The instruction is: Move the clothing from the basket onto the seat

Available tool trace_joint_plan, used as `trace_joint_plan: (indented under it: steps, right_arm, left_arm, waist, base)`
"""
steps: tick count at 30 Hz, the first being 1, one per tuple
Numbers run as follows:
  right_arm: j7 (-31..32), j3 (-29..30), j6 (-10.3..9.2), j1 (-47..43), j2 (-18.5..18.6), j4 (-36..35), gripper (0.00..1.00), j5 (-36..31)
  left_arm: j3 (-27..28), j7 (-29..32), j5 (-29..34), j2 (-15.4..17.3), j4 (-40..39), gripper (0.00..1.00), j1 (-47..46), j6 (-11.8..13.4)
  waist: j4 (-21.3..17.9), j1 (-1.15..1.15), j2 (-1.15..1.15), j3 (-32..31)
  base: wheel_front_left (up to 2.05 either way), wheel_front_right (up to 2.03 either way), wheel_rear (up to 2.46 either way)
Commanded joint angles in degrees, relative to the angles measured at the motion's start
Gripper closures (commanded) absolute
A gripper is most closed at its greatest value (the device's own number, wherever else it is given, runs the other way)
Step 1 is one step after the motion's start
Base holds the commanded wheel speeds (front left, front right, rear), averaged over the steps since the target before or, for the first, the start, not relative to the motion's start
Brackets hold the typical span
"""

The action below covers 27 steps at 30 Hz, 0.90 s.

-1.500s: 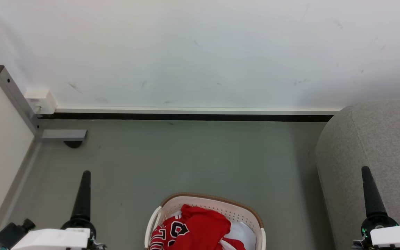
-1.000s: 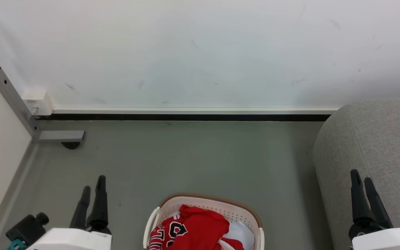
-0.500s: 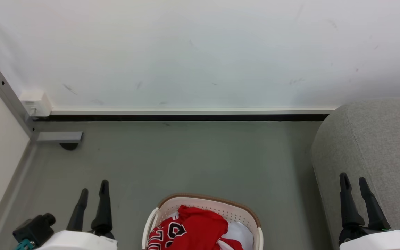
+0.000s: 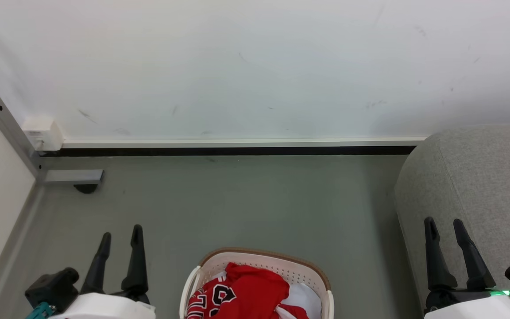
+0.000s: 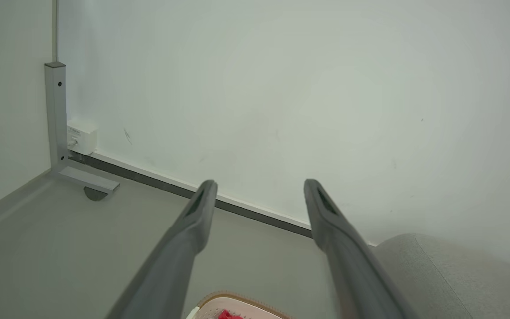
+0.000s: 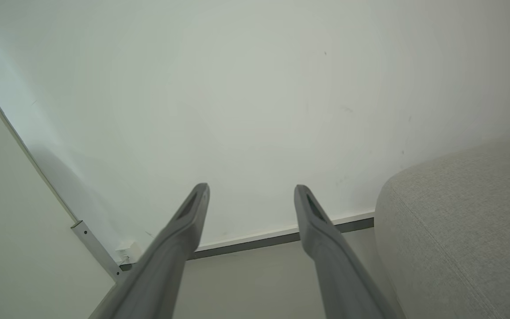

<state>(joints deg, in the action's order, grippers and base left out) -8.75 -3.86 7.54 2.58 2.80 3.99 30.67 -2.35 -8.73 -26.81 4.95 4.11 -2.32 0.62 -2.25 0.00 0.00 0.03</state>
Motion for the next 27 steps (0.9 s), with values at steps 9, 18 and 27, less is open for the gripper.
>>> trace_joint_plan:
  steps: [9, 18, 27]
  right_arm:
    - [-1.66, -0.60, -0.06, -0.29, 0.08, -2.13, 0.00, -5.46]
    - [-3.01, -1.07, -0.07, -1.00, 0.10, -0.95, 0.00, -9.38]
    - [-4.05, -1.63, -0.08, -1.29, 0.11, 0.10, 0.00, -12.55]
  left_arm:
    - [-0.71, -1.78, 6.32, 1.15, -1.83, 0.00, 0.31, 0.87]
    - [-1.35, -3.04, 11.62, 1.27, -2.28, 0.00, 0.63, 1.59]
    - [-2.07, -4.17, 15.69, 1.28, -2.76, 0.00, 0.95, 2.02]
  waist:
    - [-0.37, 0.00, 0.00, -0.08]
    - [-1.18, 0.00, 0.00, -0.01]
    - [-1.55, 0.00, 0.00, 0.08]
  base:
    - [0.00, 0.00, 0.00]
    - [0.00, 0.00, 0.00]
    - [0.00, 0.00, 0.00]
